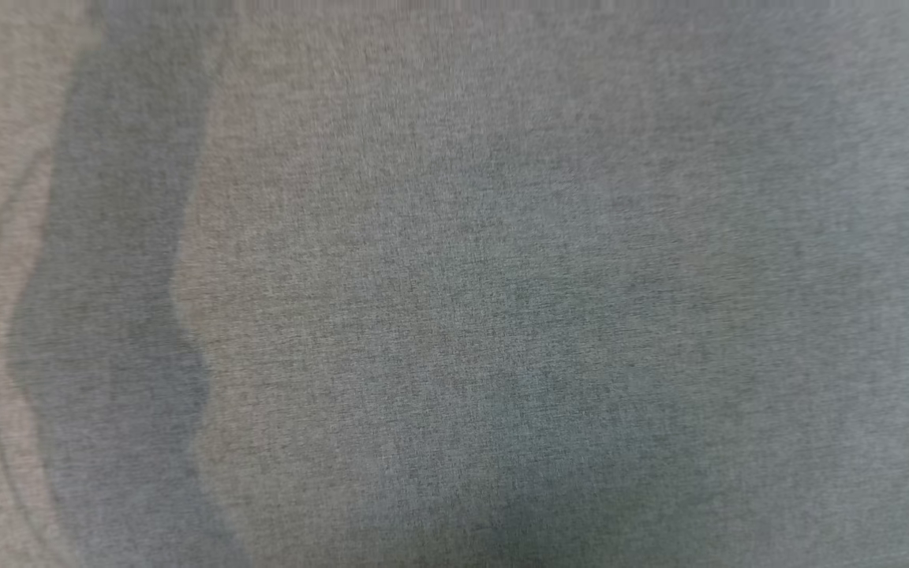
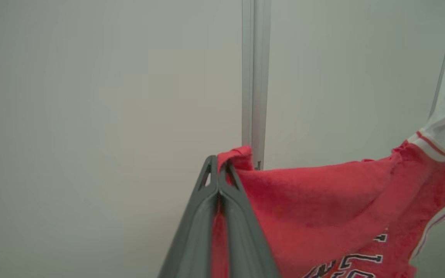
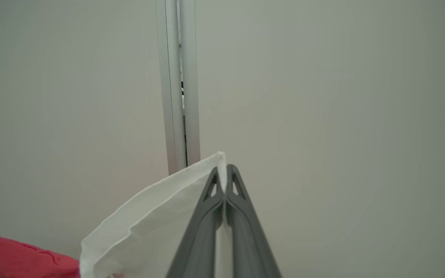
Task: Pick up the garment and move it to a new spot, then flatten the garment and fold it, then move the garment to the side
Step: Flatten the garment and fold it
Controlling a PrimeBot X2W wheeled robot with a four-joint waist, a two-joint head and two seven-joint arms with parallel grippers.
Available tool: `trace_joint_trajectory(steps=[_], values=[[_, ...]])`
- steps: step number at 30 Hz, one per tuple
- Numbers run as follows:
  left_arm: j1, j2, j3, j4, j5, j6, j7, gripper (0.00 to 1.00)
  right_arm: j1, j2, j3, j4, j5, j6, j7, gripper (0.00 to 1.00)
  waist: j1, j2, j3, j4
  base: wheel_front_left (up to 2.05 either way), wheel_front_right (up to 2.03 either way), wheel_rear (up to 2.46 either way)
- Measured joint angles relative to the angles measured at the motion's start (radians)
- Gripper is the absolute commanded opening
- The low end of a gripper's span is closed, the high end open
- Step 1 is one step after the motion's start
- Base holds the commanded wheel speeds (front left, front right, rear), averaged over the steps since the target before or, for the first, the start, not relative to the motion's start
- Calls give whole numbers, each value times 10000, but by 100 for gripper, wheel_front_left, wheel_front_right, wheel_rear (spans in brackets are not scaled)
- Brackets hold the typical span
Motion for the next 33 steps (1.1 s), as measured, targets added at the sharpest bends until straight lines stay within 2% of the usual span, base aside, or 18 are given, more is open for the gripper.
trace_joint_trajectory(steps=[2,7,14,24,30,33], values=[[878,159,318,-571,0,25,-2,0,1045,-144,17,-633,198,2,-10,0,0,0,-276,-1,0,0,0],[3346,564,1141,-2337,347,476,-15,0,3683,-629,-345,-2437,500,2,-42,0,0,0,-939,-18,0,0,0],[6611,575,2105,-4554,782,1114,-15,0,7425,-800,-1275,-4556,293,0,-54,0,0,0,-1635,38,0,0,0],[10883,228,3145,-6027,1162,1488,-15,0,12217,-105,-2556,-6374,-309,0,282,0,0,0,-2596,130,0,0,0],[12971,-153,3760,-6349,1427,1494,-15,0,14250,556,-3170,-6897,-842,0,706,0,0,0,-3196,97,0,0,0],[13524,-198,3902,-6282,1524,1394,-15,0,14905,744,-3340,-6970,-963,0,846,0,0,0,-3424,88,0,0,0]])
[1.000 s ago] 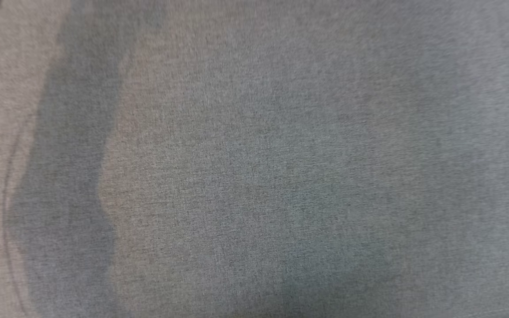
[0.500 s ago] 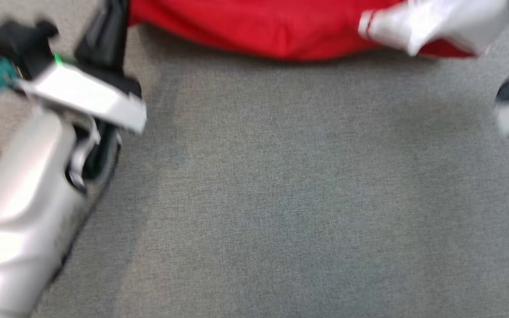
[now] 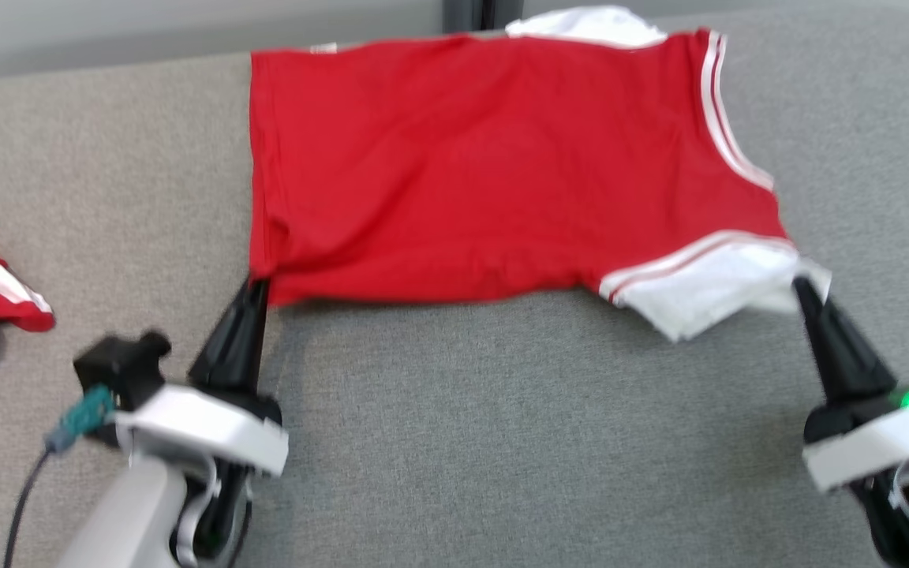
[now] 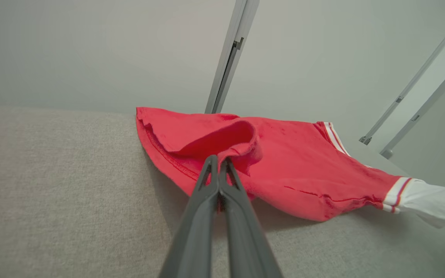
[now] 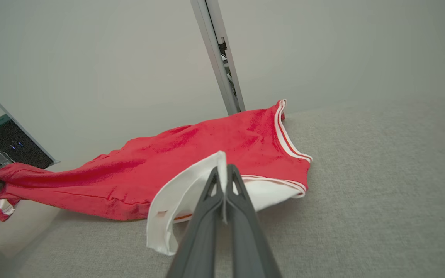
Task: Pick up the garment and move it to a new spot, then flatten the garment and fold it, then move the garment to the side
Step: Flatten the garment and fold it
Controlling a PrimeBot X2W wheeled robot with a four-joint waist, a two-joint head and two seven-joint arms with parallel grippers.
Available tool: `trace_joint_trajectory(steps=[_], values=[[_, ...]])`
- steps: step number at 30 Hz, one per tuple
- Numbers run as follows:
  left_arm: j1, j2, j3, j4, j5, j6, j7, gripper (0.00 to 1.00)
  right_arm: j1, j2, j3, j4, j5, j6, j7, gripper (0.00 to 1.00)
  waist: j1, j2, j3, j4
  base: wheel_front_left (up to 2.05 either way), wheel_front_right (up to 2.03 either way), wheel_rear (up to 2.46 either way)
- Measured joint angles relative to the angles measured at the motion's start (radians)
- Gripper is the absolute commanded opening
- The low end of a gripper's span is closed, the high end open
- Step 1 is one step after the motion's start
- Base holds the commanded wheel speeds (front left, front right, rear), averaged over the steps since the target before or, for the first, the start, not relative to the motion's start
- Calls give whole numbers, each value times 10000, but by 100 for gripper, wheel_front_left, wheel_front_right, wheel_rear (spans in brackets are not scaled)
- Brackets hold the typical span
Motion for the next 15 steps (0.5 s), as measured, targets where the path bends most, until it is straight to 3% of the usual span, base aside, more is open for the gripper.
trace_joint_trajectory(steps=[15], values=[[3893,-1260,1946,587,575,-709,0,0,4086,970,-872,-608,-742,0,972,0,0,0,-1937,-9,0,0,0]])
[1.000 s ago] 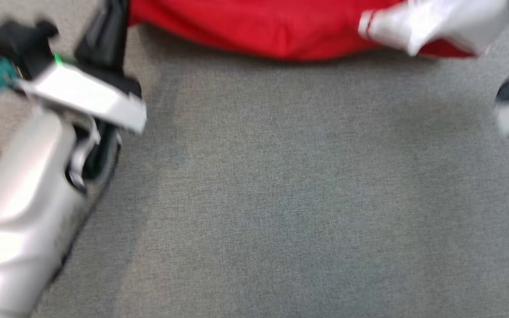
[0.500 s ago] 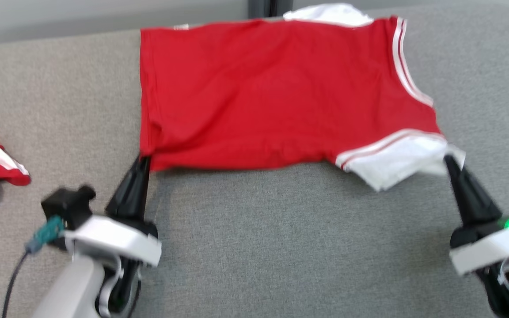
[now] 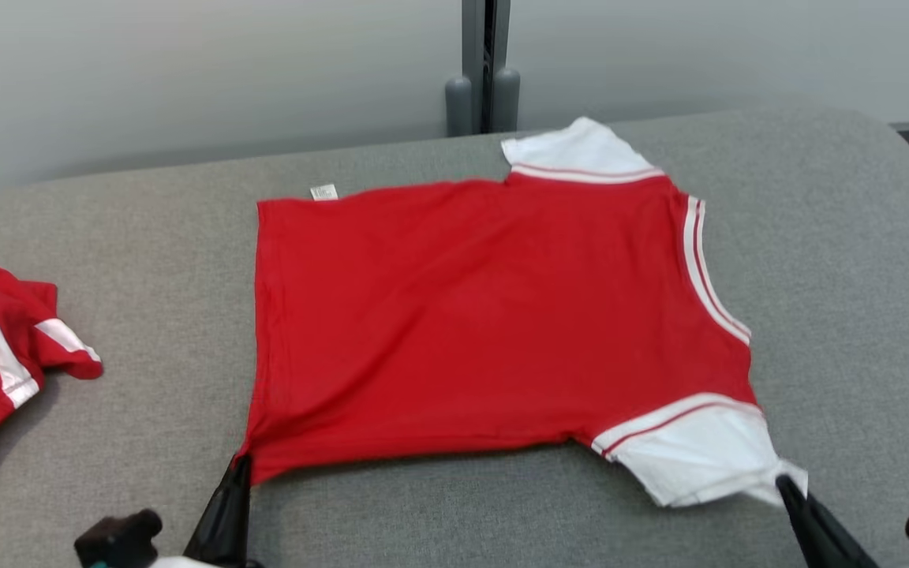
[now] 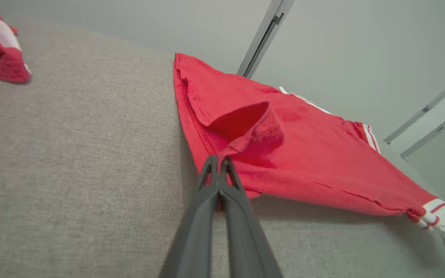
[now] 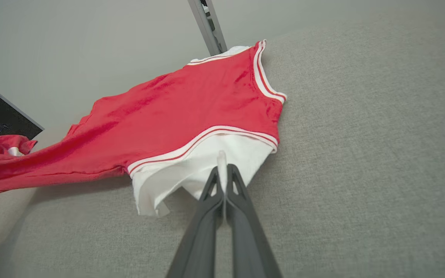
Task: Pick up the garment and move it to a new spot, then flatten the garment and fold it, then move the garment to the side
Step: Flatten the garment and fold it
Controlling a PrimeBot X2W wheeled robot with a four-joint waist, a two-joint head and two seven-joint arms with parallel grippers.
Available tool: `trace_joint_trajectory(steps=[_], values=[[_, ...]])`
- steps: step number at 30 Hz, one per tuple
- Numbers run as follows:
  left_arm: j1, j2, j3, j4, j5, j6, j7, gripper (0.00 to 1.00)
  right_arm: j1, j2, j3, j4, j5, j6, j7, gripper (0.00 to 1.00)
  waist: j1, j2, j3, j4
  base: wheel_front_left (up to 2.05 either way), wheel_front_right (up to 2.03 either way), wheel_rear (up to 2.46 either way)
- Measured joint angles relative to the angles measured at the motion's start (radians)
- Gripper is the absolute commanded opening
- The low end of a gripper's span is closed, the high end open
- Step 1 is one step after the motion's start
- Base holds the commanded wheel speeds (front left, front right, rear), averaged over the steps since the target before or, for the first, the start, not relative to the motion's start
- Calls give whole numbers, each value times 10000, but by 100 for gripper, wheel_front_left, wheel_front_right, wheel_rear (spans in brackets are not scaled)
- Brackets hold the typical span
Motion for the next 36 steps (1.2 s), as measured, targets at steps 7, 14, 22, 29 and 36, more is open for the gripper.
trace_joint_trajectory(steps=[7,14,22,29,36], values=[[1074,-514,757,10,245,-274,0,0,1397,288,-84,-548,-343,0,571,0,0,0,-594,66,0,0,0],[1494,-800,1022,437,545,-437,0,0,1961,453,-253,-982,-437,0,1012,0,0,0,-772,103,0,0,0],[1399,-1018,1342,226,809,-593,0,0,1162,405,-389,-1166,-470,0,988,0,0,0,-735,179,0,0,0],[388,-934,876,332,976,-654,0,0,-670,44,-146,-422,-435,0,865,0,0,0,-560,293,0,0,0],[-1081,-746,533,1116,947,-667,0,0,-3038,-163,412,1327,-286,0,721,0,0,0,-101,378,0,0,0]])
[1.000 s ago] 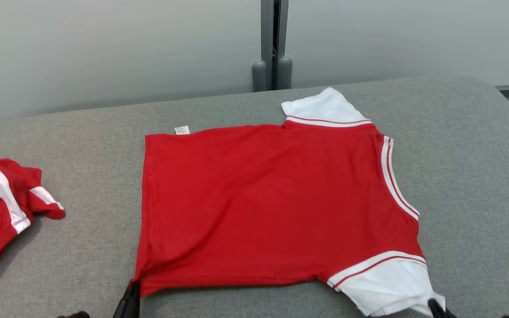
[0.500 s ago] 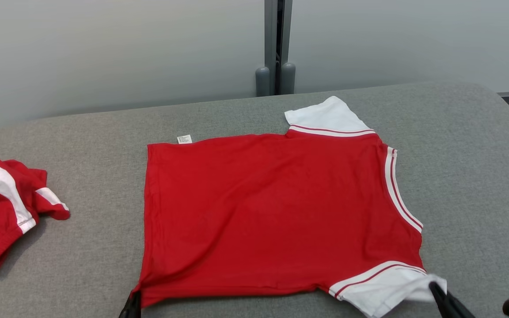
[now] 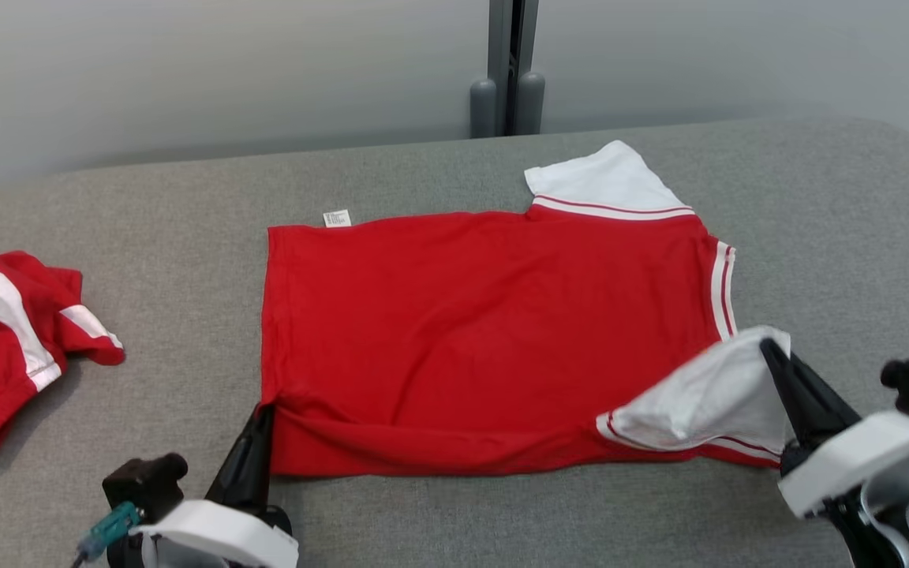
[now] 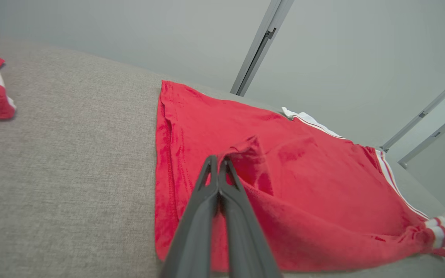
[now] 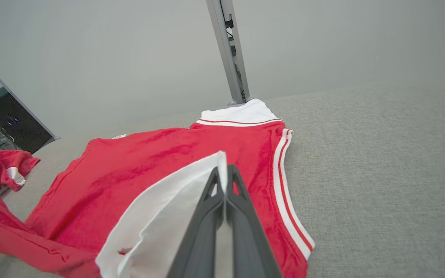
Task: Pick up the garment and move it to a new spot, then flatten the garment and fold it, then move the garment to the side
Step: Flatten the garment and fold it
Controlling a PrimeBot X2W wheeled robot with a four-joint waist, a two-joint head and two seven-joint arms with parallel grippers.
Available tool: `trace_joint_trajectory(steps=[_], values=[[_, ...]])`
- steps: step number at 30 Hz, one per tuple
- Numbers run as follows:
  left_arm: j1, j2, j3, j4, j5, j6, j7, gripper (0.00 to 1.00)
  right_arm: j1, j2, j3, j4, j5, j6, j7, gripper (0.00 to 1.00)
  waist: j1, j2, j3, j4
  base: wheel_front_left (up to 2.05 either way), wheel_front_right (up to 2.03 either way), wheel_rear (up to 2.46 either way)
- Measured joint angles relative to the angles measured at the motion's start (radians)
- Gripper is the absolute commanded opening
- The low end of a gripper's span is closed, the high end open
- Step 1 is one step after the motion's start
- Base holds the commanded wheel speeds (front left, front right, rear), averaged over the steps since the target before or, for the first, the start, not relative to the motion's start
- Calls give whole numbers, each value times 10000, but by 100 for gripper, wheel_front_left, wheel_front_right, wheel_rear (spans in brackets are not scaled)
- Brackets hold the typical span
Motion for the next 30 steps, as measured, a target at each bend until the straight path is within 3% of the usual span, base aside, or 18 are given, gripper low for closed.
trace_joint_trajectory(steps=[9,18,19,20,30], values=[[-1338,121,-217,838,-31,-13,0,0,-2938,-19,1076,2882,186,0,-809,0,0,0,709,52,0,0,0],[-2008,205,-456,1306,44,-13,0,0,-4634,98,2056,5239,644,0,-1712,0,0,0,1115,236,0,0,0],[-2066,211,-499,1377,56,-15,0,38,-4723,119,2174,5436,681,0,-1818,43,0,0,1127,266,0,0,0],[-2126,213,-529,1413,109,-15,0,100,-4790,125,2290,5607,731,0,-1908,100,0,0,1132,297,0,0,0],[-1588,98,56,988,483,-15,0,100,-4288,-222,3020,6102,1331,0,-2523,100,0,0,624,352,0,0,0]])
